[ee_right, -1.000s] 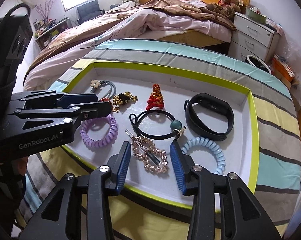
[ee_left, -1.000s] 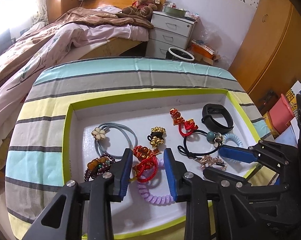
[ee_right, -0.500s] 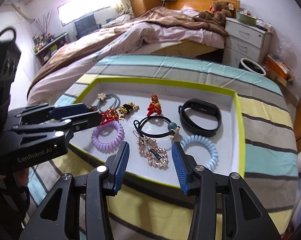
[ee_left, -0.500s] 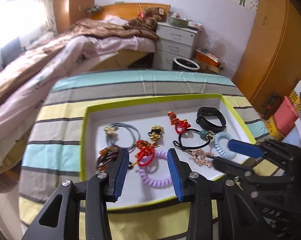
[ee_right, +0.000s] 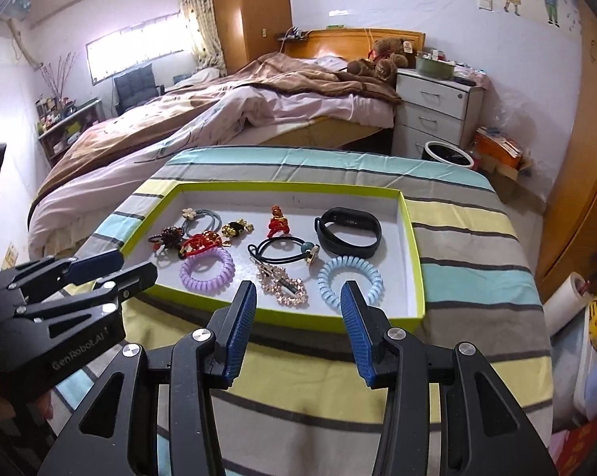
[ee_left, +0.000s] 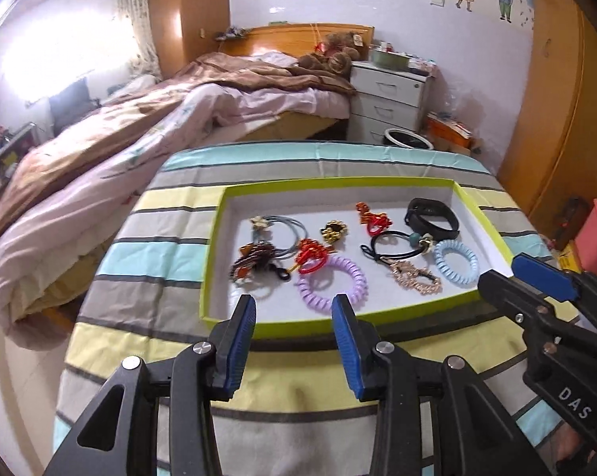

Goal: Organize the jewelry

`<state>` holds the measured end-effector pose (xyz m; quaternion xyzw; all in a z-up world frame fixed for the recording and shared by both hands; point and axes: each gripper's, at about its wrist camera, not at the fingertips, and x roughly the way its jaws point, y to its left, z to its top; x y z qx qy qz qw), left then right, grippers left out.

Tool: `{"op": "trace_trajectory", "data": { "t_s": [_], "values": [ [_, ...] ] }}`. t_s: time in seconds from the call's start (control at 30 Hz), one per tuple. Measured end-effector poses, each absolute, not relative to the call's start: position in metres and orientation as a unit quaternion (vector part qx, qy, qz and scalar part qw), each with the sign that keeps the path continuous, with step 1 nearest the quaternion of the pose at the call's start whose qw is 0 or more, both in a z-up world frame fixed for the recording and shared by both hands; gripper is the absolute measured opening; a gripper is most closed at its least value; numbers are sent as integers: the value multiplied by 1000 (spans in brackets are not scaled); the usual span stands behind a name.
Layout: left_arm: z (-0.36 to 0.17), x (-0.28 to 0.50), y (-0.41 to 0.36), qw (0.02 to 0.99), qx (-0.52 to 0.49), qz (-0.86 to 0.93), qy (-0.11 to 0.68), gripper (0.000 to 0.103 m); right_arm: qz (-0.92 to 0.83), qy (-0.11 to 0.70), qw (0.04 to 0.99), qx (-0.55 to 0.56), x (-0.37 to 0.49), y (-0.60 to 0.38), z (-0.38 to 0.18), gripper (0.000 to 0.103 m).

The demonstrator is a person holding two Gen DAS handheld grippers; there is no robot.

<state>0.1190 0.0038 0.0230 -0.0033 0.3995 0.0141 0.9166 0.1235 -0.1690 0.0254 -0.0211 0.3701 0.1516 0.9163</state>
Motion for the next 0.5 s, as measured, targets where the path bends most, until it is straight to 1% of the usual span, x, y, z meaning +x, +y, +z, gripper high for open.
{"op": "trace_trajectory", "data": {
  "t_s": [0.13,0.5],
  "values": [
    [24,110,5,916,-21,8,401,40,154,370,916,-14,116,-167,25,45],
    [25,95,2,917,-24,4,397,40,155,367,917,-10,104,-164,25,45]
  ]
}}
